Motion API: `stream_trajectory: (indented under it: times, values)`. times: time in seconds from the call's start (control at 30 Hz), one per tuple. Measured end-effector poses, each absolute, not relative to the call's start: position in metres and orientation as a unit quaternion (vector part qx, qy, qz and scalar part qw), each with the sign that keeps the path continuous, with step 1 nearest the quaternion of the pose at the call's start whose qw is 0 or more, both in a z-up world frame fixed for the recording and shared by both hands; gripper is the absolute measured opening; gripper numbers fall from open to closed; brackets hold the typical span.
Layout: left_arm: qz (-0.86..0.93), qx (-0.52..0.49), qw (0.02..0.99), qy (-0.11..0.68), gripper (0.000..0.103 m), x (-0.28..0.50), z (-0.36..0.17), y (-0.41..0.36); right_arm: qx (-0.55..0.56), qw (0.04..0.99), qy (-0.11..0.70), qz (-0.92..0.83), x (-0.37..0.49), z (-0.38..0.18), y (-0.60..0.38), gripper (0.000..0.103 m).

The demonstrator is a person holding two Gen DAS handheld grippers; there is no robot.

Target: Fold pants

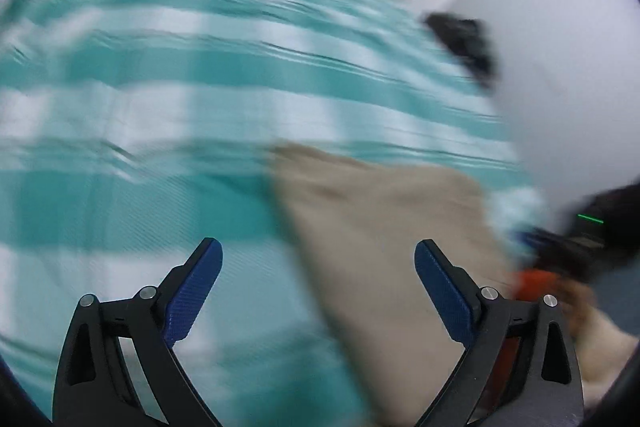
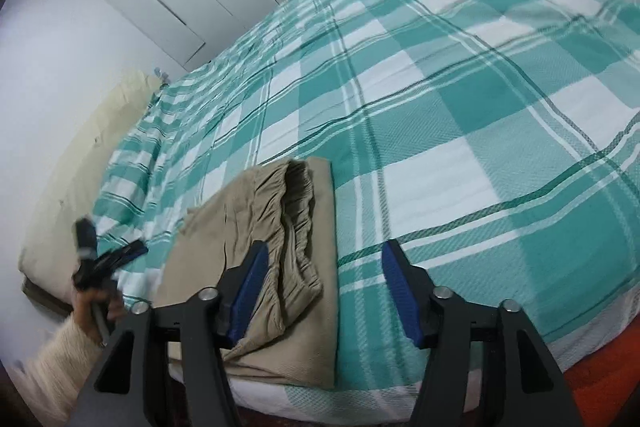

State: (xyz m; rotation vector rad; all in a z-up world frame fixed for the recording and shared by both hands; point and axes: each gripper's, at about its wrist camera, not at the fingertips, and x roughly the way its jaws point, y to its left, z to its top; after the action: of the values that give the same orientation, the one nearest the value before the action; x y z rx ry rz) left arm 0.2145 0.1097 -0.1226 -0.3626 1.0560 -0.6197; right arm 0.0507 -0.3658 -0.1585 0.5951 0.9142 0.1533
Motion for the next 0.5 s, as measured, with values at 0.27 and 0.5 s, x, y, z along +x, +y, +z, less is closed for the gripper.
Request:
stream_trajectory:
  times: [0.27, 0.5]
  values:
    - [-0.304, -0.216, 0.748, 0.549, 0.086, 0.187, -0.168, 0.070, 0.358, 0.741, 0.534, 0.192, 0.093, -0.197, -0.374, 0.061]
    - [-0.293, -0.247, 0.723, 0.575, 0.072, 0.195, -0.186, 0.054, 0.285, 0.730, 0.590, 0.197, 0.134, -0.216, -0.321, 0.067]
